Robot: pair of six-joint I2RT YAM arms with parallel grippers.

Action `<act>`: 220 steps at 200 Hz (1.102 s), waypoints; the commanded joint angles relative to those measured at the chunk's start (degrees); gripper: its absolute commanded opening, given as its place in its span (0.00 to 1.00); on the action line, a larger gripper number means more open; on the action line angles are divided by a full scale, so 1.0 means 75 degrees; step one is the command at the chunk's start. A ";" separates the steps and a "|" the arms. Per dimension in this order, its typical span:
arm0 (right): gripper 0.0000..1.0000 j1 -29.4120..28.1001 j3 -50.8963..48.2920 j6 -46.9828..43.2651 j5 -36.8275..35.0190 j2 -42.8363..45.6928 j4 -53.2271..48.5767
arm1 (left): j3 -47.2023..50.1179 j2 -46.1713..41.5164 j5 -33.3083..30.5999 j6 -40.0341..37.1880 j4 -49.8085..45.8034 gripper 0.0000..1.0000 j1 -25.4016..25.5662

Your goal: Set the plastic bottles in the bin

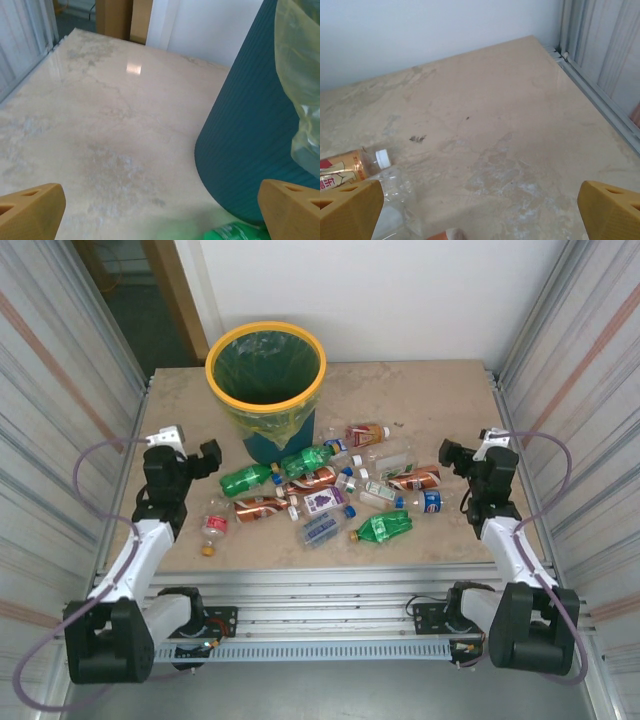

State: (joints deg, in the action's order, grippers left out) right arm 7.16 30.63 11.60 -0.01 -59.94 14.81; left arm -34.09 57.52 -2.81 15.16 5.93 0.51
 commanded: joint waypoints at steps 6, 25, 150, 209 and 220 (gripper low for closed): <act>0.98 0.0030 0.0345 0.0459 -0.0466 0.0390 -0.1143 | -0.0292 -0.0814 -0.0843 0.0909 -0.2551 0.99 0.0531; 0.98 0.0036 0.0345 0.0759 -0.0770 0.0902 -0.1519 | -0.0514 -0.1240 -0.1536 0.0967 -0.3914 0.99 0.1095; 0.98 -0.0197 0.0716 0.1654 -0.1147 0.2255 -0.3501 | 0.0243 -0.0826 -0.0480 0.1946 -0.5438 0.98 0.1177; 0.98 -0.0566 0.0757 0.1559 -0.1235 0.2169 -0.3591 | 0.0752 -0.0346 0.0453 0.2044 -0.4434 0.91 0.0259; 0.98 -0.0612 0.0759 0.1535 -0.1263 0.2138 -0.3586 | 0.0810 -0.0301 0.0459 0.2078 -0.4326 0.91 0.0202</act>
State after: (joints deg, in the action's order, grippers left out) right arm 3.44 34.09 22.50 -7.94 -43.79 -11.11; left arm -29.19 54.83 -1.87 29.54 -30.02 3.31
